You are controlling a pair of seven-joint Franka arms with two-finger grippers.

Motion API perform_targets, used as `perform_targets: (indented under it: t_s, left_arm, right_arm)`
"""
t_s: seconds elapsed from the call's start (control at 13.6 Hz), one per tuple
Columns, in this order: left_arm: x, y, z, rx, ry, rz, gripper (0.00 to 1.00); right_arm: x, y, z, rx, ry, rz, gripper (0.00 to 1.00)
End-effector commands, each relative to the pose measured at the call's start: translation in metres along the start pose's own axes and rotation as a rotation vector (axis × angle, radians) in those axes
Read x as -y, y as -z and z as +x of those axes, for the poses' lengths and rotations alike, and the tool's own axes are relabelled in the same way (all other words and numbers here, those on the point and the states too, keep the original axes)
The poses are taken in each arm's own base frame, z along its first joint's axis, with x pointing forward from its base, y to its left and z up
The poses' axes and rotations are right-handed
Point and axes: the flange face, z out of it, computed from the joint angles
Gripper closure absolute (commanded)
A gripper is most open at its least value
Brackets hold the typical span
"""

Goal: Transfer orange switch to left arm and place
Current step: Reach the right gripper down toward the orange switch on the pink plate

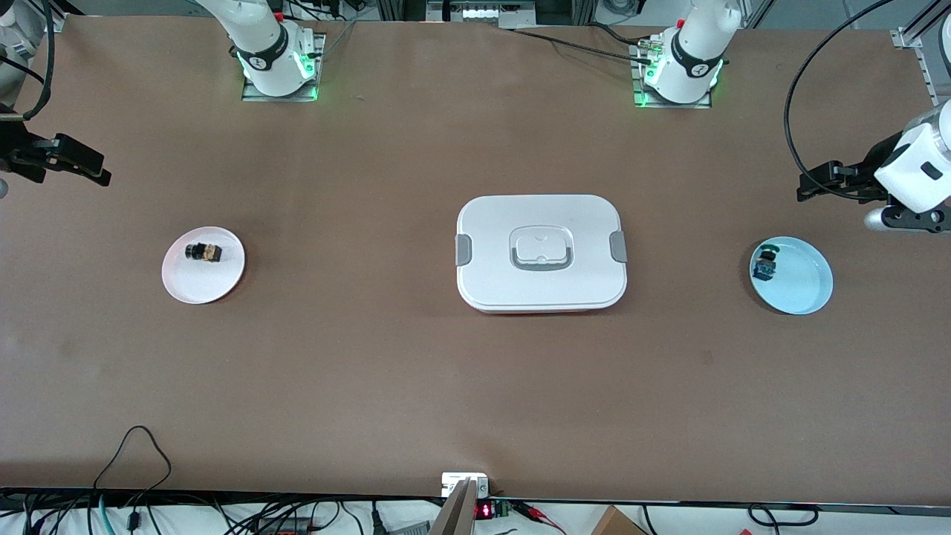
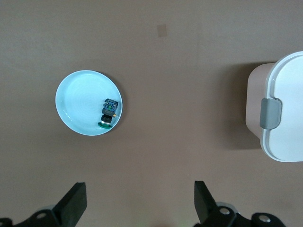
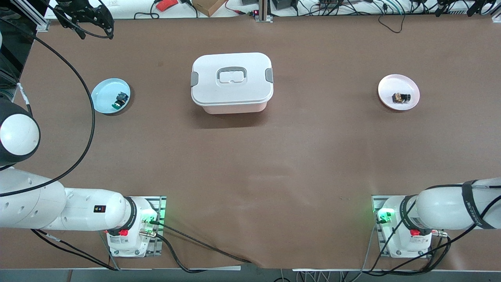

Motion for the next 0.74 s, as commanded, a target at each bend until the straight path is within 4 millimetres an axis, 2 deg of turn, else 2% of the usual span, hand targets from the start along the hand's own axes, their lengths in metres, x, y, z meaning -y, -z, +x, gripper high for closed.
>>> perform_targets:
  t_s: [0.0,0.22,0.37,0.66]
  left_arm:
    - [0.001,0.003,0.0,0.001,0.007,-0.017,0.0]
    - [0.001,0.004,0.0,-0.001,0.007,-0.016,0.0]
    - [0.001,0.003,0.0,0.001,0.007,-0.017,0.0]
    - [0.001,0.003,0.0,0.001,0.007,-0.017,0.0]
  right_arm:
    - [0.003,0.004,-0.001,0.004,0.014,-0.002,0.0]
    - [0.002,0.005,-0.001,0.003,-0.005,0.0,0.0]
    - [0.002,-0.002,0.002,0.016,-0.003,-0.001,0.0]
    - [0.002,-0.043,0.025,0.075,0.007,-0.015,0.0]
